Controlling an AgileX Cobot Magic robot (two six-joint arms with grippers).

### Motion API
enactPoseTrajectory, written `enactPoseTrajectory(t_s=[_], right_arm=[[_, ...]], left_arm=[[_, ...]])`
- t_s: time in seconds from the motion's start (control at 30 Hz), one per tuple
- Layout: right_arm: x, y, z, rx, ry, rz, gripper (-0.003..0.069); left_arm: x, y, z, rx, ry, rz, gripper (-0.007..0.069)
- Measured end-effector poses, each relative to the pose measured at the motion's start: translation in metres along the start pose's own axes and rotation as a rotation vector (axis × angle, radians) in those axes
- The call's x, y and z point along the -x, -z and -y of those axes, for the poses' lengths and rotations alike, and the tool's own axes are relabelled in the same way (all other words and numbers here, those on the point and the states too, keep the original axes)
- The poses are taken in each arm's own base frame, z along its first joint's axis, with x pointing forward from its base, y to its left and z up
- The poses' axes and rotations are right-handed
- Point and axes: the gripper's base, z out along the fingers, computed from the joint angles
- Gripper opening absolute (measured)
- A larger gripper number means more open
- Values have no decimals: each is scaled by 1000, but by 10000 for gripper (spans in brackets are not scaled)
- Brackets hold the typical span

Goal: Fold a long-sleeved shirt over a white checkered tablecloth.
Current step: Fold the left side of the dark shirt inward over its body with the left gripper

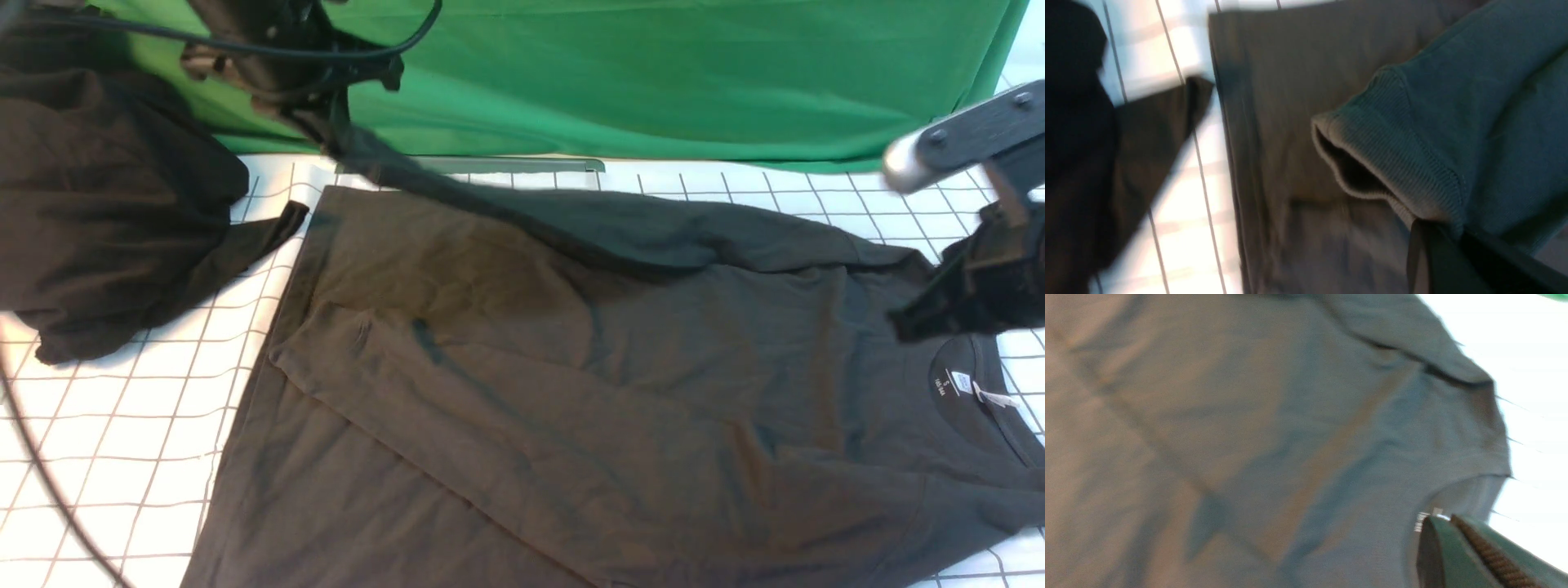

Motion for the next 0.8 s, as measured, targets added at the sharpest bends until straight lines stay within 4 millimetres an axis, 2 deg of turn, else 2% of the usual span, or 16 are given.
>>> enactPoseTrajectory(t_s=[0.07,0.13,0.2,0.4,0.53,0.57,0.6,0.63,0.7,0.8], right_arm=[[3,-11,11,1,-34,-41,10],[8,-32,21,49,-77,-125,12],[11,-37,23,65,-87,-143,13],[35,-87,27,132,-97,-222,52],[41,-112,25,144,-103,-259,163],[39,-122,23,148,-102,-282,227],[40,-122,23,147,-102,-281,227],[37,-133,22,151,-101,-306,302],[32,-146,19,156,-99,-339,386],[24,-162,16,161,-100,-378,434]], left_arm=[[-14,6,0,1,13,-31,27],[-29,14,-1,3,35,-59,27],[-33,19,-2,7,46,-58,27],[-43,59,-4,23,96,18,27],[-44,66,-3,9,111,31,27],[-44,65,-3,9,113,30,27],[-44,65,-3,9,114,28,27],[-46,62,-3,14,114,18,27],[-52,53,-4,20,113,-15,27],[-65,41,-6,31,113,-76,27]])
